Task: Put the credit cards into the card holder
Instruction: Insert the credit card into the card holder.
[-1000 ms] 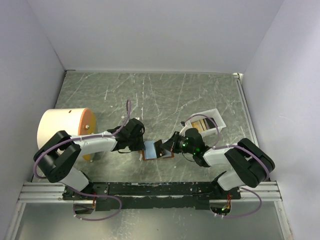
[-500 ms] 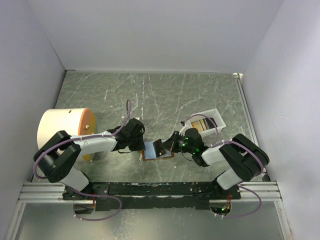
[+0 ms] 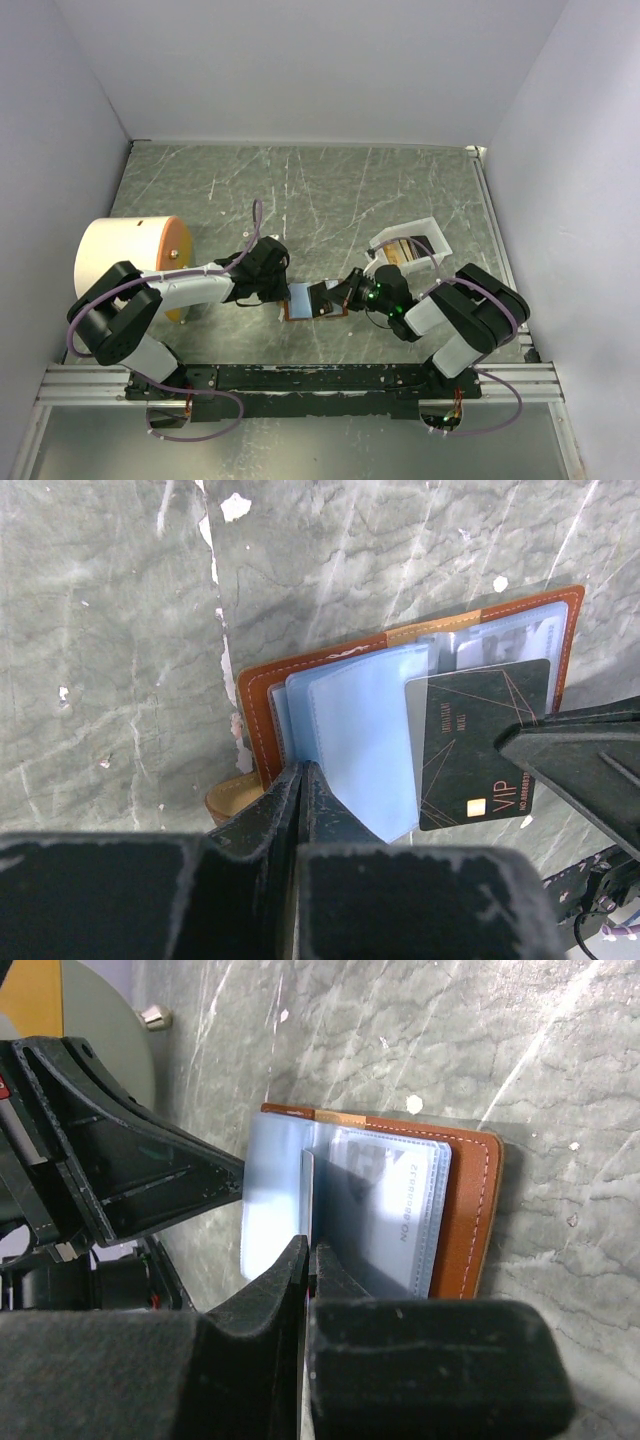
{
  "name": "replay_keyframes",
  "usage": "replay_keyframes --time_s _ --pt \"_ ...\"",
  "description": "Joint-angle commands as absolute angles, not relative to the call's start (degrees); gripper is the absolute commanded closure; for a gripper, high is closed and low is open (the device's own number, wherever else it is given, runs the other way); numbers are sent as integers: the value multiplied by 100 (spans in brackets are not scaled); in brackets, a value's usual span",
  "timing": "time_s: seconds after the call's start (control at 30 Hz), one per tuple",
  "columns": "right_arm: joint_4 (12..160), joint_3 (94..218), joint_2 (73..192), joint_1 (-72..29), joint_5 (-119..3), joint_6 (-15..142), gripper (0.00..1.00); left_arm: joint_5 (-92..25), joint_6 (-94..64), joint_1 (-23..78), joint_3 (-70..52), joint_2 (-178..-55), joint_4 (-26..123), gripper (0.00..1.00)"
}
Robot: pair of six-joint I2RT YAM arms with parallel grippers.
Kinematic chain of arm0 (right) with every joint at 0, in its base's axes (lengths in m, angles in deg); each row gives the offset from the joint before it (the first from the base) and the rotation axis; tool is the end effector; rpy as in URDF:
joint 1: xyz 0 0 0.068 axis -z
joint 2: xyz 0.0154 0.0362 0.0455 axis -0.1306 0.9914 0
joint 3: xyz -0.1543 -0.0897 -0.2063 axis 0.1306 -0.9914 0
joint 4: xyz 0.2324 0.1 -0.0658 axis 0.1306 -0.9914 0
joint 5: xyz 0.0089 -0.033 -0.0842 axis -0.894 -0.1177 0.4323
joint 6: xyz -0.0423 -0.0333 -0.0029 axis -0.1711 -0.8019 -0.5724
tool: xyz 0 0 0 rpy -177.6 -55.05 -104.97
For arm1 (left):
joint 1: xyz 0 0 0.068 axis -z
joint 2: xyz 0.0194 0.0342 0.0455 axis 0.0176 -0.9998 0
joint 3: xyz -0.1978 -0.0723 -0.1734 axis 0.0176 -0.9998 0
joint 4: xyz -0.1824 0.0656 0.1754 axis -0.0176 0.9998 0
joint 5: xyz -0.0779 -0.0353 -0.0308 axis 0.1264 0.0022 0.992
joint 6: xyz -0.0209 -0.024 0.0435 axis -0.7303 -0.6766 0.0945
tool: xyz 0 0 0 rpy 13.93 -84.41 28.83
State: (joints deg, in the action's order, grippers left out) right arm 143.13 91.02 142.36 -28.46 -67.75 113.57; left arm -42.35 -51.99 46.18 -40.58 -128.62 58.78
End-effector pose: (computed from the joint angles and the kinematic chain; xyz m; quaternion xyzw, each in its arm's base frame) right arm 0.1750 0.1400 0.1026 0.0716 0.8293 0.4777 0.2808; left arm 0.1992 -0.1998 0.1489 -0.0298 0.9538 -0.2136 0.2090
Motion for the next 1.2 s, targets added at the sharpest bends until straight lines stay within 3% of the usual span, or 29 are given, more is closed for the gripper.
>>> replay_keyframes --time_s 0.0,0.6,1.07,1.1,1.17 --pt "14760 8986 14407 -2836 -6693 11435 100 -4422 -5129 4598 -4288 -13022 6166 90" --pt "14869 9054 14469 -2872 -6463 11538 100 -4314 -5232 4596 -4413 -13014 6067 91" --pt "15943 8840 15102 -3140 -6267 12124 100 -4111 -5332 4610 -4486 -13092 5857 91" --pt "15927 8847 15094 -3157 -6249 12138 99 -4126 -5332 4604 -4478 -13084 5877 91" --pt "15449 8952 14949 -3193 -6279 12020 89 -4154 -5332 4608 -4461 -13070 5901 91"
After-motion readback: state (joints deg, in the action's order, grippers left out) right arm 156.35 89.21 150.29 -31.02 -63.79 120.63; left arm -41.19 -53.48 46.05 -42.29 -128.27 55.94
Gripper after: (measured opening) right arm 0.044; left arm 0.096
